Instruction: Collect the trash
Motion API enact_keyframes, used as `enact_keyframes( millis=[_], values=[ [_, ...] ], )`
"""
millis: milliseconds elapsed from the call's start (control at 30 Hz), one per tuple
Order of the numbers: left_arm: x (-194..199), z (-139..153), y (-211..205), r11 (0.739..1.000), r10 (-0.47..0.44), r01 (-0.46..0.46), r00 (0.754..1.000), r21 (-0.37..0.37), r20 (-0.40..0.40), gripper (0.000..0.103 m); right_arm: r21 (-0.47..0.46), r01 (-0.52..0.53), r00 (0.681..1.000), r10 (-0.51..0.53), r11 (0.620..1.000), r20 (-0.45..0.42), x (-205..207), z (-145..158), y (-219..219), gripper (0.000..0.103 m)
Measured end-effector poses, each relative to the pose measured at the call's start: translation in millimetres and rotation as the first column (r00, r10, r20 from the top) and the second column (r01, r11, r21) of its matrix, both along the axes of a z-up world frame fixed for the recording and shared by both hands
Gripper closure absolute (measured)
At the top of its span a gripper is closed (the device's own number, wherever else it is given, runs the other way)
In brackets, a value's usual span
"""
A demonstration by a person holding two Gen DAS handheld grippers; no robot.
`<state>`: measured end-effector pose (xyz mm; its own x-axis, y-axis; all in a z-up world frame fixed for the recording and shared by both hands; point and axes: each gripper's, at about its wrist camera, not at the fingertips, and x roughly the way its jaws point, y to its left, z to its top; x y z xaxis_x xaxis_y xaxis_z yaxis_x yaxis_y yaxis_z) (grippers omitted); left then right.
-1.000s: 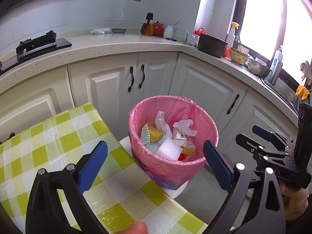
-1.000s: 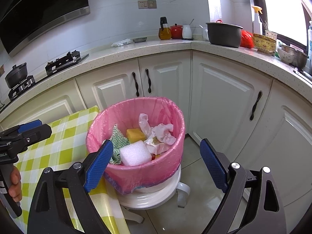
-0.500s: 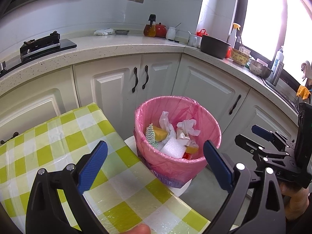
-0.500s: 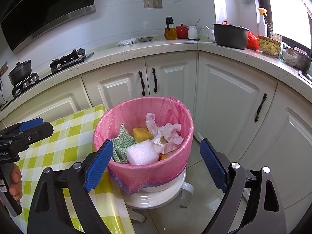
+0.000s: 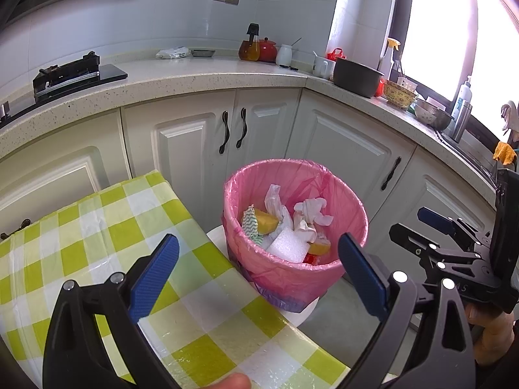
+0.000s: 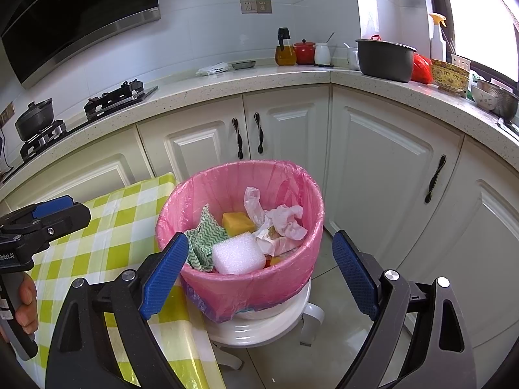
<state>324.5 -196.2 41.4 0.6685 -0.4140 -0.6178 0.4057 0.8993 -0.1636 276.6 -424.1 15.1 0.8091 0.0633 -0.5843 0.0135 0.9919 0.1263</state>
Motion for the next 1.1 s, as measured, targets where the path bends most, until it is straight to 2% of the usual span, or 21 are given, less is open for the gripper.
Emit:
enact_keyframes(
  millis=[1100],
  values=[
    [-0.1, -0.5, -5.7, 1.0, -0.013, 0.013, 1.0, 0.01, 0.004, 0.006, 0.0, 0.0, 1.0, 0.0, 1.0, -0.002, 1.2, -0.6, -0.1, 0.018]
  ],
)
